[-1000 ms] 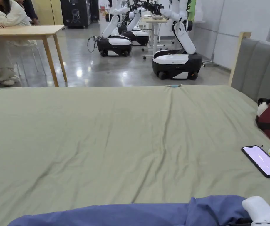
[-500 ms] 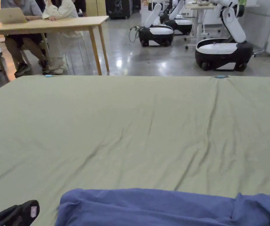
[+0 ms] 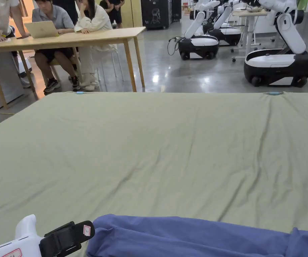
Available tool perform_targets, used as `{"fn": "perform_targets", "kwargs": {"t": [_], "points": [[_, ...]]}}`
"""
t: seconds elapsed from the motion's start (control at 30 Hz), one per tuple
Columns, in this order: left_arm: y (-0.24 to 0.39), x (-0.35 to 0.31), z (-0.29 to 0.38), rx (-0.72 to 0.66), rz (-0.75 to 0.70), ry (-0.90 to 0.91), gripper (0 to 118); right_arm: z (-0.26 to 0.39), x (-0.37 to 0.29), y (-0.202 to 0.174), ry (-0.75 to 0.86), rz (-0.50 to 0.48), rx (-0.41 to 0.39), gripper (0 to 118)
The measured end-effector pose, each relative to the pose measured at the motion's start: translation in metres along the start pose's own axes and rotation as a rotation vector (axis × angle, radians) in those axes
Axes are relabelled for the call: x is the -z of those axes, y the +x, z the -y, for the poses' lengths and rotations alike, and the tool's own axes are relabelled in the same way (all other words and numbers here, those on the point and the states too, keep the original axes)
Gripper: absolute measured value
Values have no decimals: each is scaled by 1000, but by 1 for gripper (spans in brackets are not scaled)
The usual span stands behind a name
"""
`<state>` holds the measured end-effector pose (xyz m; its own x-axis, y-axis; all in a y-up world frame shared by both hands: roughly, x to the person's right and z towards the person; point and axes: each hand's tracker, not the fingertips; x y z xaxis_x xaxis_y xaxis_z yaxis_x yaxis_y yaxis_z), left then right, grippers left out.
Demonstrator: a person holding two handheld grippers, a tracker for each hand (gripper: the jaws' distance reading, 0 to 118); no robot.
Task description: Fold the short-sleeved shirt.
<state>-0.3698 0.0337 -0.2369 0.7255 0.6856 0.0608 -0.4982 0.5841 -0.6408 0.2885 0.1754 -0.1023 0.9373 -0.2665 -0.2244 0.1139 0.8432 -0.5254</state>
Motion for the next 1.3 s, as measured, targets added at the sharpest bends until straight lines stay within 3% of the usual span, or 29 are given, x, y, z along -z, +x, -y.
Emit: {"fn": "perform_targets", "kwargs": {"t": [0.17, 0.3, 0.43, 0.47, 0.5, 0.57, 0.6, 0.63, 0.67, 0.87, 1.07, 1.23, 1.3], "points": [[-65, 29, -18, -120, 87, -151, 118, 3, 3, 2, -6, 10, 3, 0], [-38, 56, -5, -85, 208, -175, 118, 7, 5, 7, -14, 27, 24, 0], [-16, 75, -7, -172, 267, -214, 116, 9, 7, 8, -25, 35, 30, 0], [-42, 75, -20, -159, 279, -226, 114, 9, 8, 8, -29, 36, 31, 0], [-43, 77, -21, -146, 285, -234, 107, 10, 9, 8, -33, 36, 30, 0], [-44, 79, -24, -124, 271, -250, 76, 10, 10, 8, -41, 35, 26, 0], [-53, 91, -16, -123, 256, -253, 53, 10, 11, 7, -45, 34, 23, 0], [-58, 94, -17, -131, 233, -260, 23, 11, 12, 6, -47, 33, 21, 0], [-64, 97, -18, -138, 189, -282, 19, 11, 12, 7, -48, 33, 20, 0], [-25, 88, -1, -51, 153, -239, 16, 10, 12, 5, -51, 38, 12, 0], [-57, 61, -35, -57, 94, -134, 14, 9, 11, 2, -42, 46, 12, 0], [-83, 2, -70, -100, -121, 16, 14, 11, 10, 1, -38, 36, 13, 0], [-52, -12, -66, -117, -218, 18, 14, 11, 13, 2, -40, 33, 13, 0]]}}
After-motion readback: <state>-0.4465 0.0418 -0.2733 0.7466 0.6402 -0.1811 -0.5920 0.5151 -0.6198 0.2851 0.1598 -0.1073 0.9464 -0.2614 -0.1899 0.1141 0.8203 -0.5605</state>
